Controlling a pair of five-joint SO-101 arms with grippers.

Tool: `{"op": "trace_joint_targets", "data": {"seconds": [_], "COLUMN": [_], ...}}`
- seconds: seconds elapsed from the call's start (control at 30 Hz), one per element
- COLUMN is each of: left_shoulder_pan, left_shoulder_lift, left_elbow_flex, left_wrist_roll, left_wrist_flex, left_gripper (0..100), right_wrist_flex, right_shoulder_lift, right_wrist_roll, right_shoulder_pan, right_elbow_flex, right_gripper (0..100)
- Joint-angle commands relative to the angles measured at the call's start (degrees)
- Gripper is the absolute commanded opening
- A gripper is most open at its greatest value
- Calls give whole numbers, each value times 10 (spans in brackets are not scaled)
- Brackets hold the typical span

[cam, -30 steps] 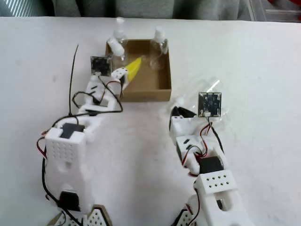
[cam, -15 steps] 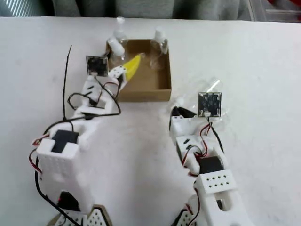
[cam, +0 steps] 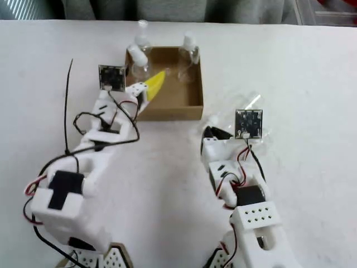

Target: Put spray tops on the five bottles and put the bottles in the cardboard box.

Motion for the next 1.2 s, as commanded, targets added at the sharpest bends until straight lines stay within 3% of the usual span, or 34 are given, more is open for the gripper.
{"op": "trace_joint_targets", "data": {"seconds": [0.0, 0.23, 0.47, 0.67, 1.17], "left_shoulder_pan": [5, 5, 5, 5, 0], "left_shoulder_lift": [-87, -213, -354, -461, -647], "left_elbow_flex": [14, 69, 110, 139, 309], "left_wrist_roll": [-3, -3, -3, 1, 3], "left_wrist_flex": [47, 154, 337, 490, 654], "left_gripper": [373, 373, 370, 370, 369], "right_wrist_flex": [-13, -13, -13, -11, -7], "right_shoulder_lift": [-8, -7, -6, -6, -6], "right_wrist_roll": [6, 6, 7, 97, 108], "right_shoulder_pan": [0, 0, 0, 5, 26], "right_elbow_flex": [-4, -4, -4, -4, -4], "right_gripper": [19, 19, 19, 19, 20]}}
